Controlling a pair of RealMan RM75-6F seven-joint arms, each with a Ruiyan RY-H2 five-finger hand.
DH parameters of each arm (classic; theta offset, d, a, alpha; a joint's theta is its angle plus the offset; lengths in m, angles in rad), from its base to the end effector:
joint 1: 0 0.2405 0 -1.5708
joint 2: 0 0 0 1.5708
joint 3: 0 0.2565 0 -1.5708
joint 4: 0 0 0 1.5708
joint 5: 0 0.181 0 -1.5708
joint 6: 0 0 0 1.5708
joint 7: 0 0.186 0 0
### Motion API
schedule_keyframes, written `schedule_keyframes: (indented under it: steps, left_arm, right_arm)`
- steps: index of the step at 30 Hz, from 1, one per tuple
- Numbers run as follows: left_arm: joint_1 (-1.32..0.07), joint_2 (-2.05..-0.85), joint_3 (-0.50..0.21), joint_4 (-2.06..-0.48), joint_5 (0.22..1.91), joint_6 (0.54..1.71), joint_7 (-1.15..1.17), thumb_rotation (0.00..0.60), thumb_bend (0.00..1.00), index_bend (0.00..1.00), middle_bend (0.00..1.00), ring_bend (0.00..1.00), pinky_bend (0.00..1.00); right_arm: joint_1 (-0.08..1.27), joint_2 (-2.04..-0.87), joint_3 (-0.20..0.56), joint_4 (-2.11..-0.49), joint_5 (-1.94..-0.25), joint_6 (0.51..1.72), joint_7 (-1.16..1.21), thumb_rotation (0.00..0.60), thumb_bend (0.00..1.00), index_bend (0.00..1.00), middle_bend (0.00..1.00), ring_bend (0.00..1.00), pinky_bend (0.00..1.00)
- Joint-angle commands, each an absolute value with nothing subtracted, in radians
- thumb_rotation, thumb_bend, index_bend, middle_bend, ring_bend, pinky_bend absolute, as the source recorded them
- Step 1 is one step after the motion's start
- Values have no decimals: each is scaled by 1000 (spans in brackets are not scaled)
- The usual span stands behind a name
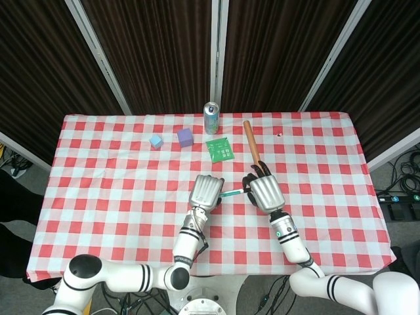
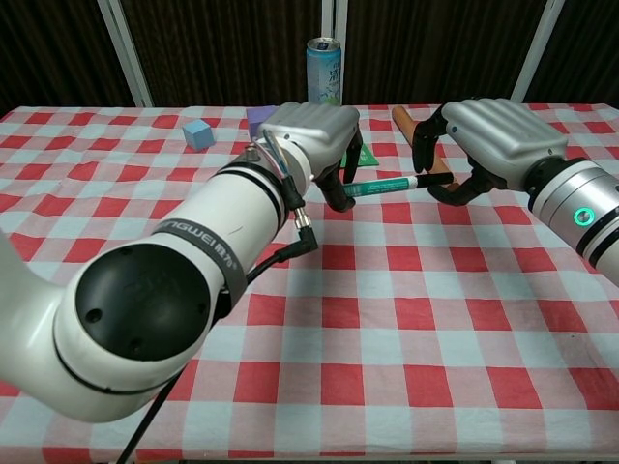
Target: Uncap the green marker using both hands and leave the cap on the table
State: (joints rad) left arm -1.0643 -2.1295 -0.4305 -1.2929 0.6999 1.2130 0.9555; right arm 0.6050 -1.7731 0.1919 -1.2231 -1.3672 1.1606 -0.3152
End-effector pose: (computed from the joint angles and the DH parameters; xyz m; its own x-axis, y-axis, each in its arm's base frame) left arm 0.0109 0.3627 -0.1137 0.4765 0.1955 0.8572 0.8614 -0.2987 -0.4108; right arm -0.1531 -0.3581 -0.0232 0.4389 -0.0423 0.8975 -0.8442 -0.3613 0.3959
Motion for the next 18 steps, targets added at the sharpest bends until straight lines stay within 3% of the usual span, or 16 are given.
schedule_keyframes:
  steps: [1, 18]
  left_arm:
    - [-1063, -2127, -432, -1299, 699, 1216, 955, 600, 369, 583, 597, 548, 623]
    - [-1049, -2110, -442, -1341, 688, 1224, 933, 600, 369, 583, 599, 549, 627]
  right_arm:
    - [606, -1775, 191, -1222, -1367, 1161, -312, 600, 221, 518, 465, 173, 120]
    - [606, -1790, 186, -1199, -1386, 1186, -271, 600, 226, 558, 526, 230, 146]
